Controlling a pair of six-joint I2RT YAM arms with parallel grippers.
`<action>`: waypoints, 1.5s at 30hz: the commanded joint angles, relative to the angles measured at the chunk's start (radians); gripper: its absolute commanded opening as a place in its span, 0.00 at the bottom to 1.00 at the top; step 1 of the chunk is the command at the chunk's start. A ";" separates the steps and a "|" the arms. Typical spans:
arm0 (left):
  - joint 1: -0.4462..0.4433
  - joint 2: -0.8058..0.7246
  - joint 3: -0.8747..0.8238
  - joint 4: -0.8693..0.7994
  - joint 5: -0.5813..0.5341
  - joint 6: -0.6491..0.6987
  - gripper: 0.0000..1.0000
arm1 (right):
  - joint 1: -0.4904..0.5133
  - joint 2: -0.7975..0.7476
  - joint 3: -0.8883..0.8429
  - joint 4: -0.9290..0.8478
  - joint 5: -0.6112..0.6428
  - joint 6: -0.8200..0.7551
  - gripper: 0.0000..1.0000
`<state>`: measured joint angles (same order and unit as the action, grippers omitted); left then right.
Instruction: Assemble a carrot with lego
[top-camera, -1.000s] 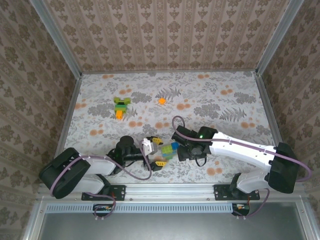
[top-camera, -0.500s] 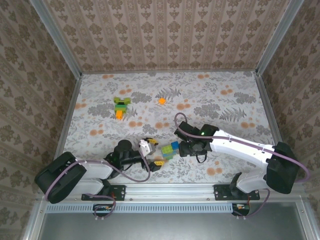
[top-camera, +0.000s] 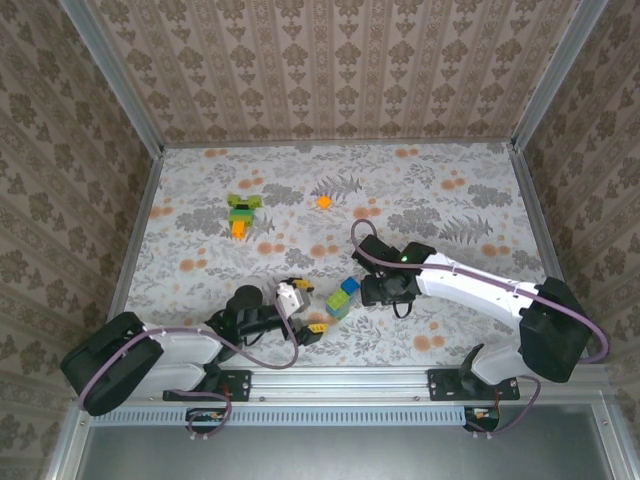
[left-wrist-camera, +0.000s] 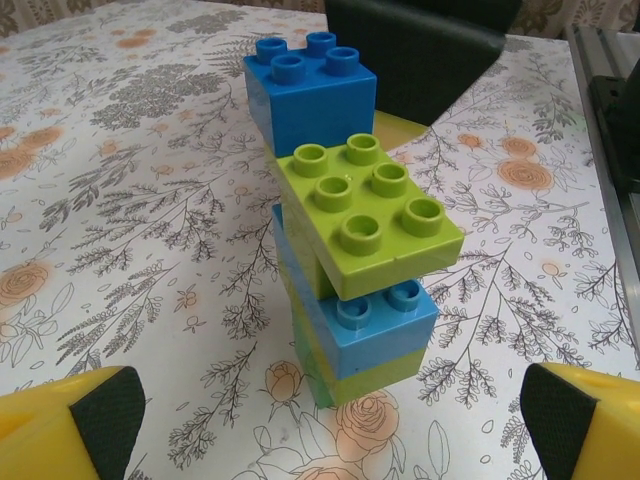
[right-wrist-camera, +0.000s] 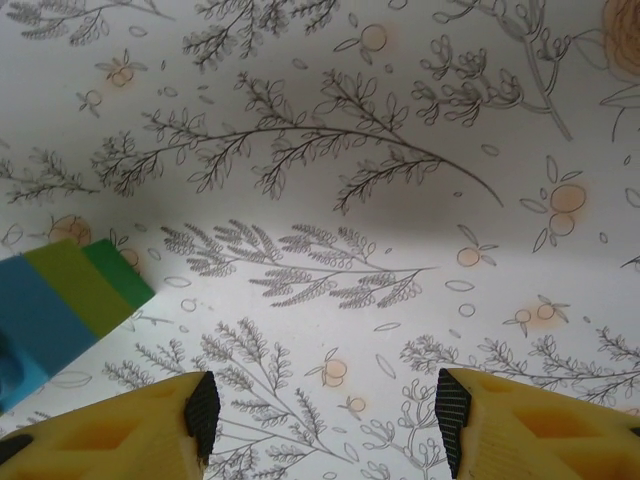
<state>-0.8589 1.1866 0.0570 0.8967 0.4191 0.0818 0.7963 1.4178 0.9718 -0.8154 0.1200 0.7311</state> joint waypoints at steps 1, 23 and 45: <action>-0.009 0.013 0.002 -0.021 -0.009 -0.008 1.00 | -0.020 0.015 -0.004 0.016 -0.002 -0.033 0.62; -0.010 0.028 0.005 -0.012 -0.012 -0.001 1.00 | -0.036 0.149 0.119 0.052 -0.014 -0.077 0.62; -0.012 0.064 0.015 -0.006 -0.017 0.007 1.00 | -0.078 0.280 0.257 0.091 -0.077 -0.153 0.62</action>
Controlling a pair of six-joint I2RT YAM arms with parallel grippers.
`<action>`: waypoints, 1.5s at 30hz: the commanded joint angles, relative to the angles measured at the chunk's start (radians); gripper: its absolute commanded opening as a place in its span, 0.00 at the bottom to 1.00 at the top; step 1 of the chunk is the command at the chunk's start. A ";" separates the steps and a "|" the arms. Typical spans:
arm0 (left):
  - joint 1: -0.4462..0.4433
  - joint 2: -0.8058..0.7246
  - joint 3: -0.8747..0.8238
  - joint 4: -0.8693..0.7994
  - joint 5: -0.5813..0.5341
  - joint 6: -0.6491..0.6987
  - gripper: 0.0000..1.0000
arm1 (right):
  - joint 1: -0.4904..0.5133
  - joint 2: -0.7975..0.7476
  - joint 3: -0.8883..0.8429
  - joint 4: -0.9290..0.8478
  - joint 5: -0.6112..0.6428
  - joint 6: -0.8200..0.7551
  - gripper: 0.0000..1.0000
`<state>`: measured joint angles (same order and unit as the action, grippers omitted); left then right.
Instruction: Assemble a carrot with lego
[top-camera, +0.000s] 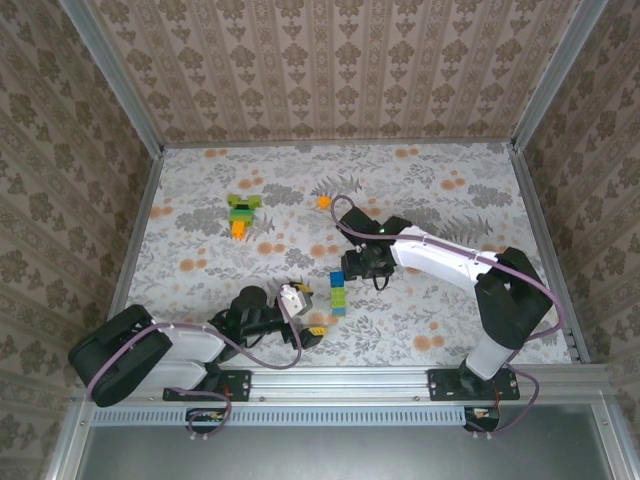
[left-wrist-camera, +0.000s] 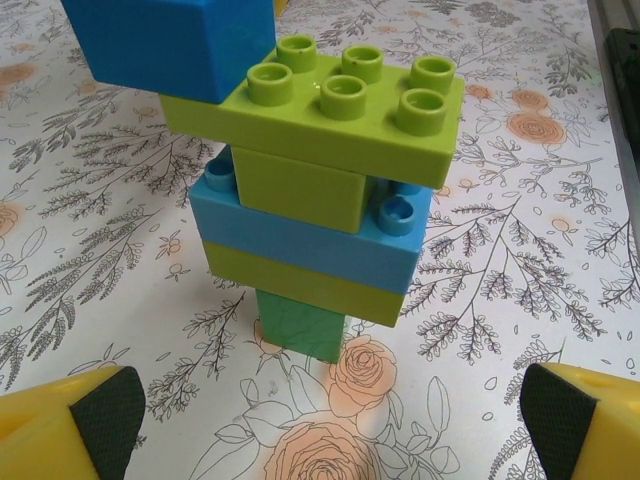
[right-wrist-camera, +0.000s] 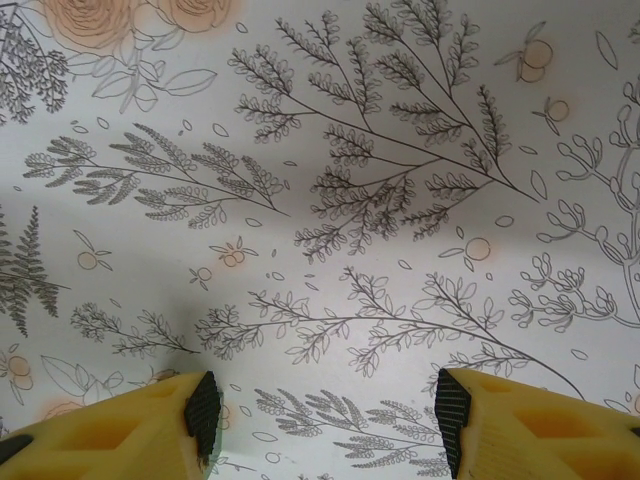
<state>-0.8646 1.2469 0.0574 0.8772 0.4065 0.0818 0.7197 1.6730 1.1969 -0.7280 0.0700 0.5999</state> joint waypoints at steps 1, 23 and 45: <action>-0.007 0.002 0.015 0.014 -0.006 0.006 1.00 | 0.000 0.027 0.035 0.004 -0.031 -0.024 0.62; -0.006 0.001 0.025 -0.002 -0.017 0.010 1.00 | 0.025 0.132 0.172 0.027 -0.119 -0.160 0.62; -0.001 0.032 0.048 -0.010 -0.023 0.020 1.00 | 0.029 0.194 0.270 0.013 -0.221 -0.350 0.63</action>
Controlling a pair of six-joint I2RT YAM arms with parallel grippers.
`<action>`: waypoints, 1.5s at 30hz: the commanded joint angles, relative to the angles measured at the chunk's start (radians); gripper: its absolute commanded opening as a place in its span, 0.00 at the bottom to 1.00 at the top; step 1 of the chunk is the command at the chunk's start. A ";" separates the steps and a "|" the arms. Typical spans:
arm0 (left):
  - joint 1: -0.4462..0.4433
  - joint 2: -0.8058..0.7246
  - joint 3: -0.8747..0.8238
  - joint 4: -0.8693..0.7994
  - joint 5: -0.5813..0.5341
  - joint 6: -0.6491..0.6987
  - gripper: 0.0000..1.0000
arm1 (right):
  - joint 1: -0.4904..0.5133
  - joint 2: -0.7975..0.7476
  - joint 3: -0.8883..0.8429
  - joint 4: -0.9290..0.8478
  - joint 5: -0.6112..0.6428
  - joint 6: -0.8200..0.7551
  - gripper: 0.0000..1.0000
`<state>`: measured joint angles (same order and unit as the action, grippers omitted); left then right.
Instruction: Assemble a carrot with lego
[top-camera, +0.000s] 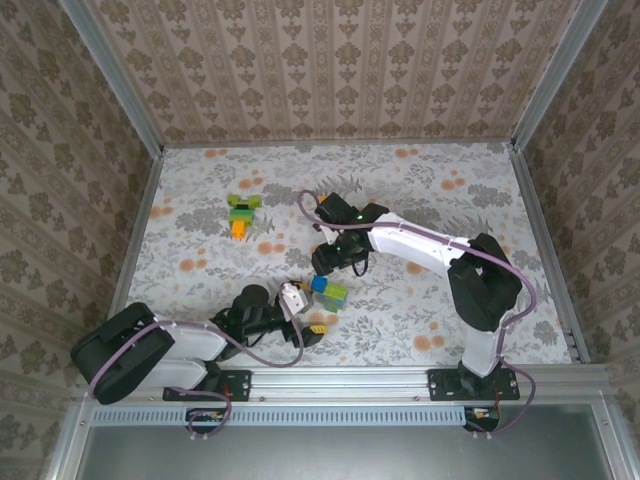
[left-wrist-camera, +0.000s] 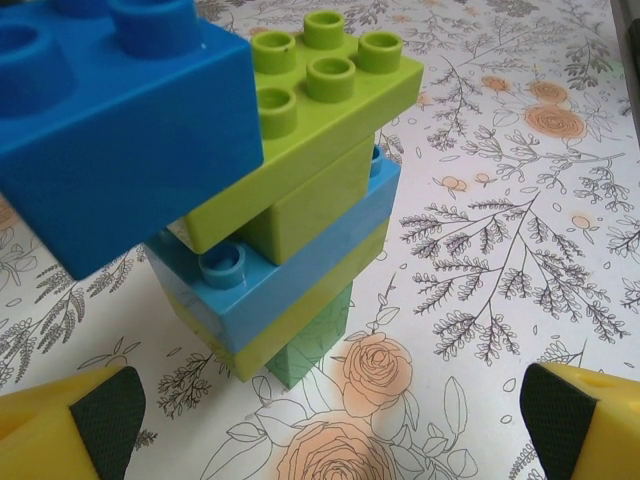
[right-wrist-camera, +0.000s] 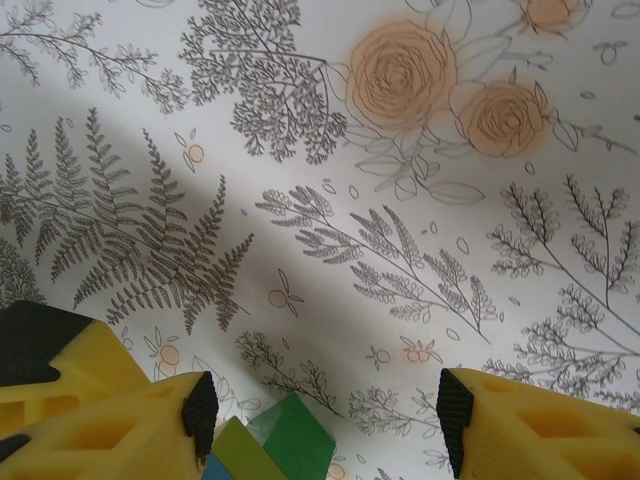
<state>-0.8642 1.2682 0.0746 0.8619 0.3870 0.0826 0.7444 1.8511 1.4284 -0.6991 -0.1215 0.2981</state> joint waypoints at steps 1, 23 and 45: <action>-0.001 0.012 0.033 0.004 -0.004 0.021 1.00 | 0.006 0.014 0.045 -0.016 -0.037 -0.053 0.63; 0.076 0.039 0.065 -0.014 0.021 -0.021 1.00 | -0.193 0.641 0.938 -0.281 0.204 -0.185 0.76; 0.095 0.056 0.078 -0.028 0.003 -0.030 1.00 | -0.260 0.748 0.988 -0.116 -0.015 -0.286 0.77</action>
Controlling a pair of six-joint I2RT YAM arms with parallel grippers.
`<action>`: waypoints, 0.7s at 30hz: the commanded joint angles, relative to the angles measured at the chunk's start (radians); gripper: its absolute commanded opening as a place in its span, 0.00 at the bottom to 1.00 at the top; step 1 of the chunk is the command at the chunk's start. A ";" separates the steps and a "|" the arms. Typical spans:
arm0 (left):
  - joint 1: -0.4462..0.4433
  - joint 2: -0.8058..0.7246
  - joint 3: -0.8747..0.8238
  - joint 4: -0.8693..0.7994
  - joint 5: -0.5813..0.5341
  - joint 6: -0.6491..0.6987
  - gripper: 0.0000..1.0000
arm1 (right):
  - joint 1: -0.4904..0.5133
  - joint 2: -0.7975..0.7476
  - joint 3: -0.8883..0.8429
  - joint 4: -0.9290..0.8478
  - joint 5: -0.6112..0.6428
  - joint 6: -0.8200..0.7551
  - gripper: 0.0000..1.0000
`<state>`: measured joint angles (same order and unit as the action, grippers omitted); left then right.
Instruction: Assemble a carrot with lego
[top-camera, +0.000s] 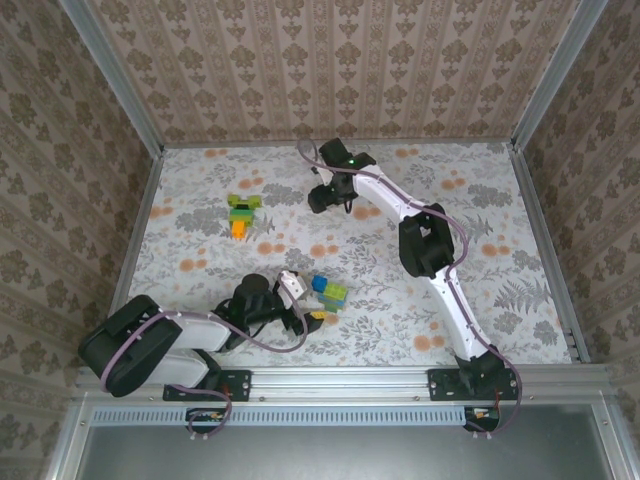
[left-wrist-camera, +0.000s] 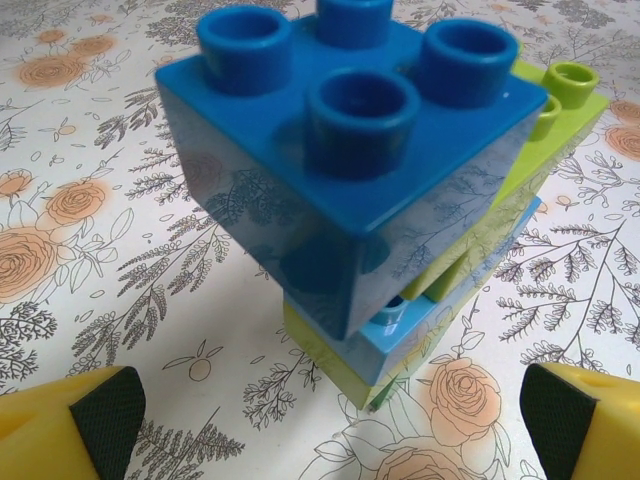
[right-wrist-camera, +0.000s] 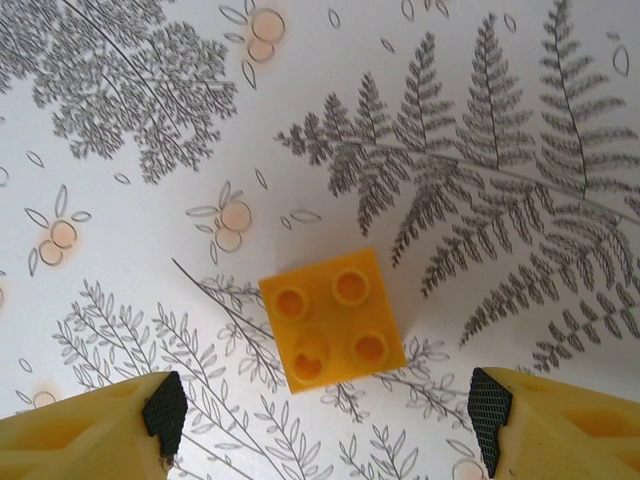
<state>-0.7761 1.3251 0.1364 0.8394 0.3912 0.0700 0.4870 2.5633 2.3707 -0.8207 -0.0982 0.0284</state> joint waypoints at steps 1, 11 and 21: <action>0.007 -0.001 0.017 -0.005 -0.002 -0.017 1.00 | -0.002 0.048 0.060 0.002 -0.043 -0.013 0.77; 0.009 -0.001 0.014 0.002 -0.003 -0.015 1.00 | -0.002 0.125 0.138 -0.038 -0.054 -0.001 0.71; 0.011 0.003 0.013 0.004 -0.003 -0.015 1.00 | -0.002 0.130 0.139 -0.024 -0.069 0.012 0.55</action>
<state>-0.7761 1.3251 0.1364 0.8394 0.3908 0.0704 0.4866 2.6663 2.4851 -0.8223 -0.1410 0.0322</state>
